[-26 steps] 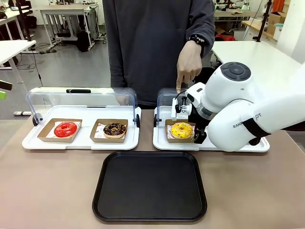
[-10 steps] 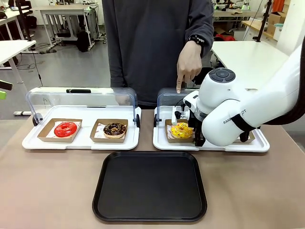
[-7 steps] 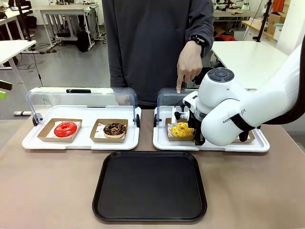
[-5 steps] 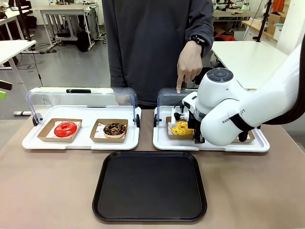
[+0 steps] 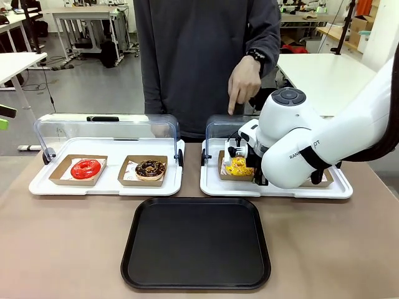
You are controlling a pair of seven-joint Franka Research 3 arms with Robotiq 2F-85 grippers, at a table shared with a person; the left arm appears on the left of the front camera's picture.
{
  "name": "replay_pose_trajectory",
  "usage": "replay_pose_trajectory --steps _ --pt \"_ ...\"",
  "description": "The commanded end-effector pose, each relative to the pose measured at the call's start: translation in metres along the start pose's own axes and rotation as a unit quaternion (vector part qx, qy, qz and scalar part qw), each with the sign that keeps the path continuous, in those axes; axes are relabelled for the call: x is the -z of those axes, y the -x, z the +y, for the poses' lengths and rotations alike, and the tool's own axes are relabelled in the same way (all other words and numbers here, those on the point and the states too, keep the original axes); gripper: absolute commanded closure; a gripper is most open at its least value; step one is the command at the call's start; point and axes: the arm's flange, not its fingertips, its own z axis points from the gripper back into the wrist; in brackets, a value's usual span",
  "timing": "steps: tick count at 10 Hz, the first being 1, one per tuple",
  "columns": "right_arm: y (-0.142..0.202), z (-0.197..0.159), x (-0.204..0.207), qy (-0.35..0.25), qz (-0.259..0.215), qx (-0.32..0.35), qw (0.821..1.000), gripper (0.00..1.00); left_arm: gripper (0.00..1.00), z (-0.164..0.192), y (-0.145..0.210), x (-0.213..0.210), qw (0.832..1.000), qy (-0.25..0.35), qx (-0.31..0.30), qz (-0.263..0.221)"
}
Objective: Move the third donut from the left to the tray.
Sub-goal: Pick up the Paper togo box containing the Donut indicated by the person and place it on the Handle tray.
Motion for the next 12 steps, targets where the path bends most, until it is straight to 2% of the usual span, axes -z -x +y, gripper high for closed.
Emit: replay_pose_trajectory --steps 1,5,9,12 --pt "-0.001 0.0 0.0 0.002 0.002 0.001 1.0 1.0 0.0 -0.002 -0.001 -0.001 1.0 0.004 -0.001 0.0" --pt "0.0 0.0 0.0 0.0 0.0 -0.001 1.0 0.98 0.0 -0.002 -0.001 -0.001 1.0 0.004 -0.001 0.0" --pt "0.002 0.013 -0.063 0.035 -0.011 -0.003 0.999 0.98 0.0 -0.002 -0.001 -0.001 1.0 0.004 -0.001 0.0" --pt "-0.002 0.045 -0.106 0.047 -0.008 -0.007 0.999 0.98 0.0 -0.002 -0.001 -0.001 1.0 0.004 -0.001 0.0"
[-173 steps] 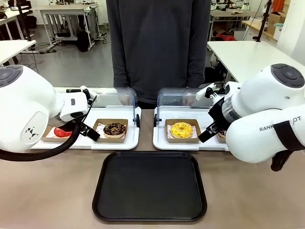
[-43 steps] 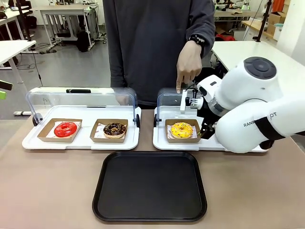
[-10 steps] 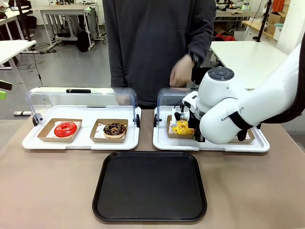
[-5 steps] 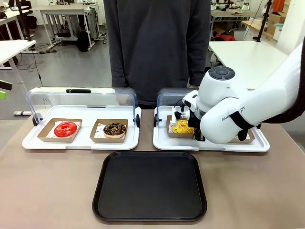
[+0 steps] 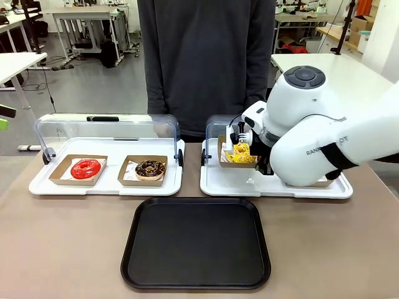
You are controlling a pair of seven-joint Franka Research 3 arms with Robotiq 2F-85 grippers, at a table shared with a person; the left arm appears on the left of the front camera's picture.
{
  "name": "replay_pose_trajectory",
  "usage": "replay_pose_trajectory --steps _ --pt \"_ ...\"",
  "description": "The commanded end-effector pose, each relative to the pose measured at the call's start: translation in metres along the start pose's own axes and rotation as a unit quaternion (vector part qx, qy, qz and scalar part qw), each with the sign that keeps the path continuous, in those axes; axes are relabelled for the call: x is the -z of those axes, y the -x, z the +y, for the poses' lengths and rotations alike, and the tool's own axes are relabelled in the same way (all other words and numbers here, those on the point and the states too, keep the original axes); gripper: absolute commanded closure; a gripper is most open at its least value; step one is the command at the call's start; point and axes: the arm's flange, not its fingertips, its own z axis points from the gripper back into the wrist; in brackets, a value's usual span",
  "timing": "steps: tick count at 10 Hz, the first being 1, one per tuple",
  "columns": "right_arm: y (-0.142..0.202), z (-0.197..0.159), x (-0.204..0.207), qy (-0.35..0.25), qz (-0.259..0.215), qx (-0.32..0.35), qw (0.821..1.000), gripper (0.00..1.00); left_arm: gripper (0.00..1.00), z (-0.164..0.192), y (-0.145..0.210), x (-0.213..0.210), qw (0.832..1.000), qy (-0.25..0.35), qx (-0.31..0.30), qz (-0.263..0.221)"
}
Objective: Move the third donut from the left to the tray.
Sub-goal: Pick up the Paper togo box containing the Donut indicated by the person and place it on the Handle tray.
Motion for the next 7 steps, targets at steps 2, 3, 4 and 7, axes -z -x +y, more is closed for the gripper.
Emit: replay_pose_trajectory --steps 2,3,4,7 --pt "-0.004 0.046 -0.046 -0.017 -0.006 0.0 1.0 0.98 0.0 -0.002 -0.001 -0.001 1.0 0.004 -0.001 0.0" --pt "-0.009 0.063 -0.053 -0.019 -0.011 0.003 1.0 0.98 0.0 -0.002 -0.001 -0.001 1.0 0.004 -0.001 0.0" --pt "-0.017 0.081 -0.059 -0.024 -0.019 0.005 1.0 0.98 0.0 -0.002 -0.001 -0.001 1.0 0.004 -0.001 0.0" --pt "-0.048 0.135 -0.057 -0.016 -0.032 0.003 0.999 0.98 0.0 -0.002 -0.001 -0.001 1.0 0.004 -0.001 0.0"
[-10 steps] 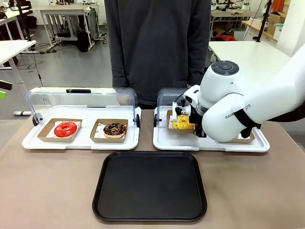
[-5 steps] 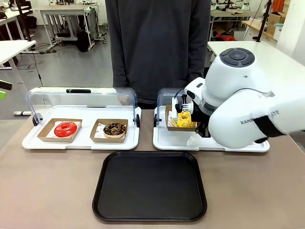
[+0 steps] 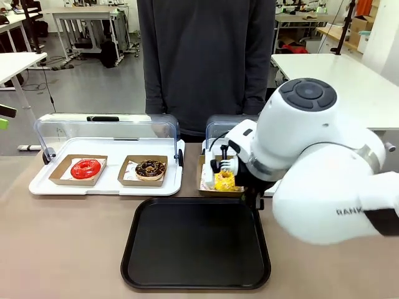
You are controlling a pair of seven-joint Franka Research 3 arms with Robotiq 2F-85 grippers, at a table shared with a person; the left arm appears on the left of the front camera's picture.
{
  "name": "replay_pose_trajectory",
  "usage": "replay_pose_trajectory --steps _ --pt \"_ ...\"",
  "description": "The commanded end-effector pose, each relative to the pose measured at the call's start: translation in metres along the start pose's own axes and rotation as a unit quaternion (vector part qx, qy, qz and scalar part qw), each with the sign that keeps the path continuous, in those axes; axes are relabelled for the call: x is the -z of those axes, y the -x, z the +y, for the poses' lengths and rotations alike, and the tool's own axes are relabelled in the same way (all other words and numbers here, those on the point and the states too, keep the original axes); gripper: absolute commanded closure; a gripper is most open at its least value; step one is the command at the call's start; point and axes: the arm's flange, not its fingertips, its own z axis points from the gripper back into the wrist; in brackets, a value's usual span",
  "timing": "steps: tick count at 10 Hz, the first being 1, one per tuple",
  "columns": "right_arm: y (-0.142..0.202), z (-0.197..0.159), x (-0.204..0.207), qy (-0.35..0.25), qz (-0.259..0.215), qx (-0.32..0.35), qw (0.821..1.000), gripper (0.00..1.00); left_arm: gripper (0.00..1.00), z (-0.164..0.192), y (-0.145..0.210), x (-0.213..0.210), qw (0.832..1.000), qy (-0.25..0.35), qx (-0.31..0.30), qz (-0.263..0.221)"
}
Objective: Move the third donut from the left to the tray.
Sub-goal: Pick up the Paper togo box containing the Donut indicated by the person and place it on the Handle tray.
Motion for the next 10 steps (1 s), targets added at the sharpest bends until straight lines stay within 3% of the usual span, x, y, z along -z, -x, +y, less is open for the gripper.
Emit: replay_pose_trajectory --steps 1,6,10 --pt "-0.004 0.035 0.005 0.001 -0.014 0.007 1.0 0.98 0.0 -0.002 -0.001 -0.001 1.0 0.004 -0.001 0.0" --pt "-0.037 0.092 0.04 -0.039 -0.014 -0.01 0.999 0.98 0.0 -0.002 -0.001 -0.001 1.0 0.004 -0.001 0.0" --pt "-0.037 0.117 0.052 -0.042 -0.006 0.001 0.999 0.98 0.0 -0.002 -0.001 -0.001 1.0 0.004 -0.001 0.0"
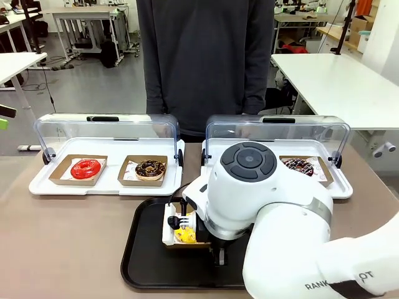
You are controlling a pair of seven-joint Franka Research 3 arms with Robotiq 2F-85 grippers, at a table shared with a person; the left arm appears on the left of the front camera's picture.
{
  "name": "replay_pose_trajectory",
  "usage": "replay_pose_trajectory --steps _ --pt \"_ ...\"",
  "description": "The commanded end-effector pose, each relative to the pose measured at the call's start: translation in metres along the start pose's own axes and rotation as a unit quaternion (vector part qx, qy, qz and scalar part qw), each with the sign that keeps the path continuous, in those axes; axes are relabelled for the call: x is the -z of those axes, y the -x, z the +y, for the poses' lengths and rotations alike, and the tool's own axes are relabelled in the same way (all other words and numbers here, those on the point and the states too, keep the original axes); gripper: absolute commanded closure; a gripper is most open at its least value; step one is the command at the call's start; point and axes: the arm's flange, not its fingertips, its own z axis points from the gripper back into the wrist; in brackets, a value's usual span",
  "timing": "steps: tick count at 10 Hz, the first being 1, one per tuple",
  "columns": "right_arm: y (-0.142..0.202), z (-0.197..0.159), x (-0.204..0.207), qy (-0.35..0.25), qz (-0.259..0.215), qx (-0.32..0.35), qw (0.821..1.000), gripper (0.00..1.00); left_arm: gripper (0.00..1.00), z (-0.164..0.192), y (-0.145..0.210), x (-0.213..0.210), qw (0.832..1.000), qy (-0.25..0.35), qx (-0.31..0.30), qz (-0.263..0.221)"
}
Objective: Move the third donut from the left to the tray.
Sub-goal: Pick up the Paper togo box containing the Donut indicated by the person and place it on the Handle tray.
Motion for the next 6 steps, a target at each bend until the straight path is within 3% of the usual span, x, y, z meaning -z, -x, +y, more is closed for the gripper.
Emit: replay_pose_trajectory --steps 1,6 --pt "0.0262 0.0236 0.0119 0.012 0.001 0.01 1.0 0.98 0.0 -0.0016 -0.001 -0.001 1.0 0.004 -0.001 0.0" --pt "0.0321 0.0194 0.0219 -0.003 0.008 0.012 1.0 0.98 0.0 -0.0016 -0.001 -0.001 1.0 0.004 -0.001 0.0"
